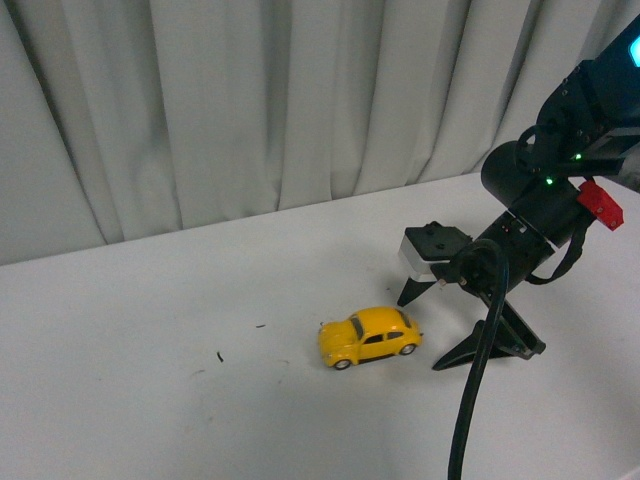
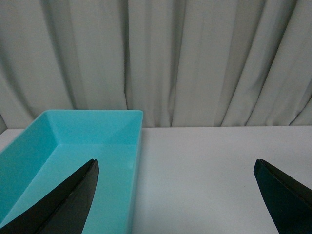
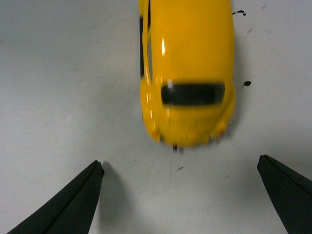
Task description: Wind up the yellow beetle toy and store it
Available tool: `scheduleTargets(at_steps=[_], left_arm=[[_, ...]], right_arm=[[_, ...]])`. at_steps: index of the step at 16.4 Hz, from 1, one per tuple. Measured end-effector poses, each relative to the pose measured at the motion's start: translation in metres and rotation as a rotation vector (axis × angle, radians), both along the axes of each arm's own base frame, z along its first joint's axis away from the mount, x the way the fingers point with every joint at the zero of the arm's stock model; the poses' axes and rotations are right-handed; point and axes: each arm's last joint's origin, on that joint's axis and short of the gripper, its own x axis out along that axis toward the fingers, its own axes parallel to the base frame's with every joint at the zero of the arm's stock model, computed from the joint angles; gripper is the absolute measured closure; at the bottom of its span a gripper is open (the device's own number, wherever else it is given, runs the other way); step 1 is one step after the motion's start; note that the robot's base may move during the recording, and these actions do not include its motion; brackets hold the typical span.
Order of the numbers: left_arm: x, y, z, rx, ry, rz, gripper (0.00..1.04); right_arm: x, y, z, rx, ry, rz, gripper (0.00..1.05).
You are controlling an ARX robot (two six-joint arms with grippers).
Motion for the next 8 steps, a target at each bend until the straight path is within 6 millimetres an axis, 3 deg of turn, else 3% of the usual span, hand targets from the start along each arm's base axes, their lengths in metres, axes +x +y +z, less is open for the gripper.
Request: scheduleTargets(at_steps=[8], left_arm=[[0.0000, 0.0000, 0.0000, 0.000, 0.000, 0.000, 0.07]], right_arm=[[0.0009, 0.0006, 0.0000, -0.002, -0.008, 0.002, 0.07]])
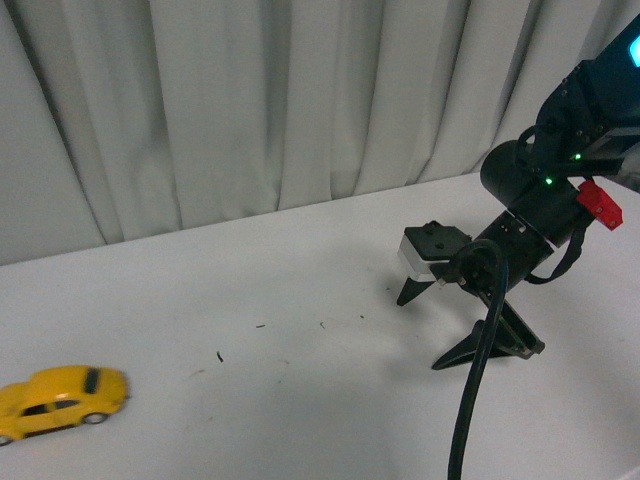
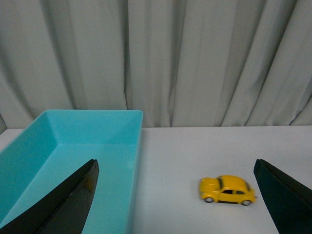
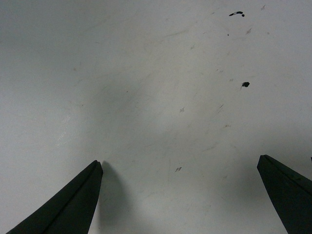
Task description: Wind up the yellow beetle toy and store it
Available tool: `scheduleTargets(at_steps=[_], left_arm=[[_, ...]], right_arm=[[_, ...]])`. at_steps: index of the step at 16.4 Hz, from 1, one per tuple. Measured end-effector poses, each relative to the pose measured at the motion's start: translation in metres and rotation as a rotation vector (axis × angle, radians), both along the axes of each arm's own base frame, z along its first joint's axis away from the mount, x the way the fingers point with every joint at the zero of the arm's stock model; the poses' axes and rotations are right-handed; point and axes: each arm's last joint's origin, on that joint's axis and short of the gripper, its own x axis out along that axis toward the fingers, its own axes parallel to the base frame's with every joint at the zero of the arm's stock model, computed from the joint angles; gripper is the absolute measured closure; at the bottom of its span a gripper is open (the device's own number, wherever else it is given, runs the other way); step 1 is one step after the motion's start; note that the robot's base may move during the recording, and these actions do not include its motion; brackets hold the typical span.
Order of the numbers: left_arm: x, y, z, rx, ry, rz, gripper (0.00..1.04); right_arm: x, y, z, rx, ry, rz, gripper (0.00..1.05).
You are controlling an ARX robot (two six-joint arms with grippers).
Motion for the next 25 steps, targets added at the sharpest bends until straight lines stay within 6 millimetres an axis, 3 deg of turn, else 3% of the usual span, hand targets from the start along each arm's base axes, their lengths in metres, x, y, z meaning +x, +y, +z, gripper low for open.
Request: scheduleTargets(at_steps=[11, 14, 15, 16, 17, 18, 23, 24, 25], left_arm=[[0.000, 0.000, 0.000, 0.000, 0.000, 0.000, 0.07], [0.000, 0.000, 0.000, 0.000, 0.000, 0.000, 0.07], [0.000, 0.000, 0.000, 0.000, 0.000, 0.000, 0.07], [0.000, 0.000, 0.000, 0.000, 0.000, 0.000, 0.07], [0.000, 0.000, 0.000, 0.000, 0.000, 0.000, 0.07], [0.000, 0.000, 0.000, 0.000, 0.000, 0.000, 0.07], [0.000, 0.000, 0.000, 0.000, 0.000, 0.000, 0.07], [0.000, 0.000, 0.000, 0.000, 0.000, 0.001, 0.07], [0.000, 0.000, 0.000, 0.000, 0.000, 0.000, 0.07]], right_arm=[[0.008, 0.004, 0.005, -0.005, -0.062, 0.016, 0.07], [0.020, 0.009, 0.015, -0.002, -0.117, 0.036, 0.07], [0.040, 0.013, 0.051, -0.005, -0.228, 0.043, 0.07], [0.050, 0.020, 0.104, -0.025, -0.328, 0.056, 0.07], [0.049, 0.025, 0.123, -0.027, -0.356, 0.062, 0.07], [0.049, 0.026, 0.127, -0.028, -0.362, 0.063, 0.07], [0.028, 0.045, 0.186, -0.045, -0.571, 0.052, 0.07], [0.026, 0.051, 0.186, -0.139, -0.729, -0.099, 0.13], [0.011, 0.055, 0.181, -0.188, -0.825, -0.377, 0.24]])
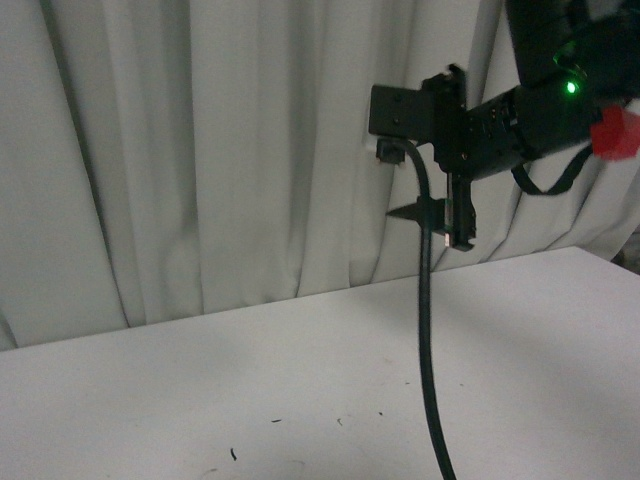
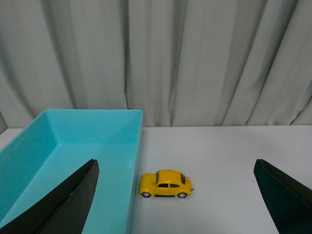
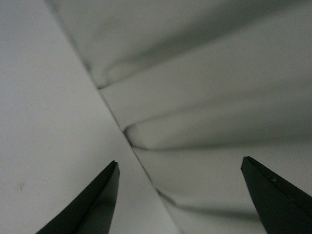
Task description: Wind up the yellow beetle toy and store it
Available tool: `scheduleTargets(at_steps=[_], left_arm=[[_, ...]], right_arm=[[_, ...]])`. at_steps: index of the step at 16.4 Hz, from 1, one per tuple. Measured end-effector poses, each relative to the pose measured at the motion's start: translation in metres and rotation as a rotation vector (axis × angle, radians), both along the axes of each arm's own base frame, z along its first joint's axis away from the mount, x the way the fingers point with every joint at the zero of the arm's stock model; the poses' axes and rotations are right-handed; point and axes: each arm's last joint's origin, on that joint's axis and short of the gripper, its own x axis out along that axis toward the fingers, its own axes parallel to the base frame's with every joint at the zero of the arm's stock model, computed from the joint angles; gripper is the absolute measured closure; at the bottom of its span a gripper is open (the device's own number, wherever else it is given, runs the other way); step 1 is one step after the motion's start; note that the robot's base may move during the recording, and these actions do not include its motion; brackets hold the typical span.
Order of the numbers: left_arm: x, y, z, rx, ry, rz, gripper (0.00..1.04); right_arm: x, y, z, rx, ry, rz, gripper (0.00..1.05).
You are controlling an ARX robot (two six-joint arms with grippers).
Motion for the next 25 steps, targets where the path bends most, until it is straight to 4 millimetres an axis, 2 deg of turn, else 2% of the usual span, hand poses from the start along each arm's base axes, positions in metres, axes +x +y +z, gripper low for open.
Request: scheduleTargets(at_steps=[1, 2, 4, 5, 7, 11, 16, 19, 21, 25], left_arm=[[0.000, 0.000, 0.000, 0.000, 0.000, 0.000, 0.07], [0.000, 0.000, 0.000, 0.000, 0.000, 0.001, 0.07], [0.000, 0.000, 0.000, 0.000, 0.000, 0.000, 0.07], [0.000, 0.000, 0.000, 0.000, 0.000, 0.000, 0.07], [0.000, 0.000, 0.000, 0.000, 0.000, 0.000, 0.07], [0.000, 0.000, 0.000, 0.000, 0.000, 0.000, 0.07], [0.000, 0.000, 0.000, 0.000, 0.000, 0.001, 0.07], [0.000, 0.000, 0.000, 0.000, 0.000, 0.000, 0.07], [0.000, 0.000, 0.000, 0.000, 0.000, 0.000, 0.07], [0.000, 0.000, 0.000, 0.000, 0.000, 0.000, 0.07]], right_arm=[[-0.023, 0.004, -0.008, 0.178, -0.097, -0.222, 0.35], [-0.048, 0.004, -0.012, 0.465, -0.209, -0.397, 0.47], [-0.090, 0.005, -0.016, 0.874, -0.313, -0.473, 0.71], [-0.109, 0.007, -0.022, 0.998, -0.306, -0.491, 0.83], [-0.138, 0.021, -0.036, 1.071, -0.251, -0.502, 1.03], [-0.183, 0.021, -0.047, 1.104, -0.245, -0.512, 1.03], [-0.221, 0.021, -0.057, 1.107, -0.249, -0.512, 1.03], [-0.238, 0.021, -0.071, 1.098, -0.215, -0.533, 1.03], [-0.246, 0.021, -0.063, 1.109, -0.251, -0.510, 1.03], [-0.261, 0.021, -0.064, 1.108, -0.246, -0.514, 1.03]])
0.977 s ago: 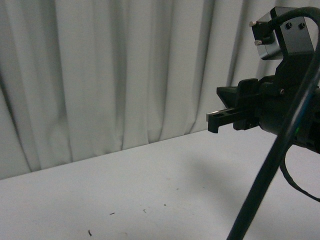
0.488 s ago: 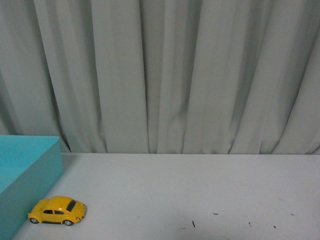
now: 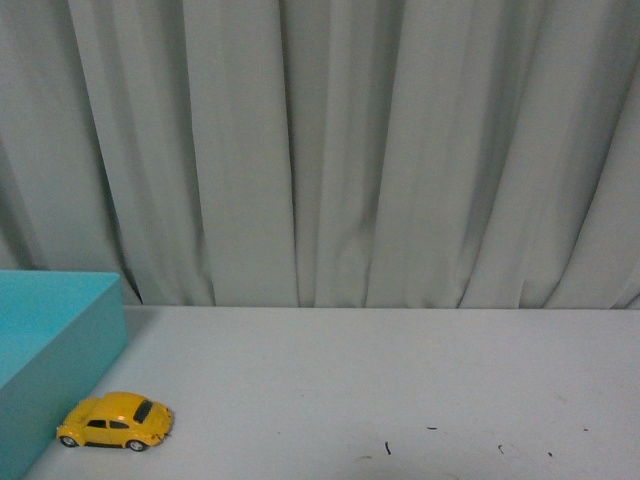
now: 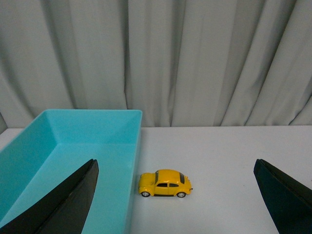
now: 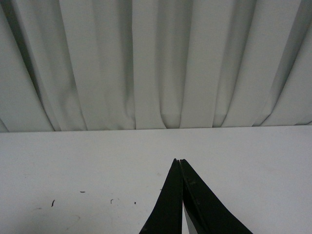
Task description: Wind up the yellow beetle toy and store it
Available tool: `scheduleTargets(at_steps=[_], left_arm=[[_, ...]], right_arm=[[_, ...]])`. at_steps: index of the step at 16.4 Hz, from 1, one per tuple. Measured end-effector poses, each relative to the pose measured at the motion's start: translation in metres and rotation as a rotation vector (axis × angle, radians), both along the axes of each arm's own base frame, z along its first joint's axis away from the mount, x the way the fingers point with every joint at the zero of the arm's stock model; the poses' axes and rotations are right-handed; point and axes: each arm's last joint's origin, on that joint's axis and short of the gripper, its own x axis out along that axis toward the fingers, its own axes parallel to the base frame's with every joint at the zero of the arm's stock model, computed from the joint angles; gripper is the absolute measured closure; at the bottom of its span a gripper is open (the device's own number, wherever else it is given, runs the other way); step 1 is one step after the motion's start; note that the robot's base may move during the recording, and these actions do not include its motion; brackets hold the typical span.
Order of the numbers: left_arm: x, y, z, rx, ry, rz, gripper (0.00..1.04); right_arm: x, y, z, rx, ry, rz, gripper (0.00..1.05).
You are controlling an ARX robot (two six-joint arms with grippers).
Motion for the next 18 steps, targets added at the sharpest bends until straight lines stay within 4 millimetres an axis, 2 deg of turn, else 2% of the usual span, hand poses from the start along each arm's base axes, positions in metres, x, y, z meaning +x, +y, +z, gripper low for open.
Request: scheduleTargets(at_steps=[12, 15, 16, 18], left_arm=[[0.000, 0.000, 0.000, 0.000, 0.000, 0.000, 0.07], [0.000, 0.000, 0.000, 0.000, 0.000, 0.000, 0.07], [0.000, 0.000, 0.000, 0.000, 0.000, 0.000, 0.07], [0.000, 0.000, 0.000, 0.000, 0.000, 0.000, 0.07]], right_arm=[[-0.026, 0.000, 0.005, 0.000, -0.017, 0.000, 1.03], [-0.029, 0.000, 0.004, 0.000, -0.017, 0.000, 1.03], [-0.035, 0.000, -0.002, 0.000, 0.037, 0.002, 1.03], [-0.040, 0.000, 0.002, 0.001, -0.013, 0.000, 1.03]])
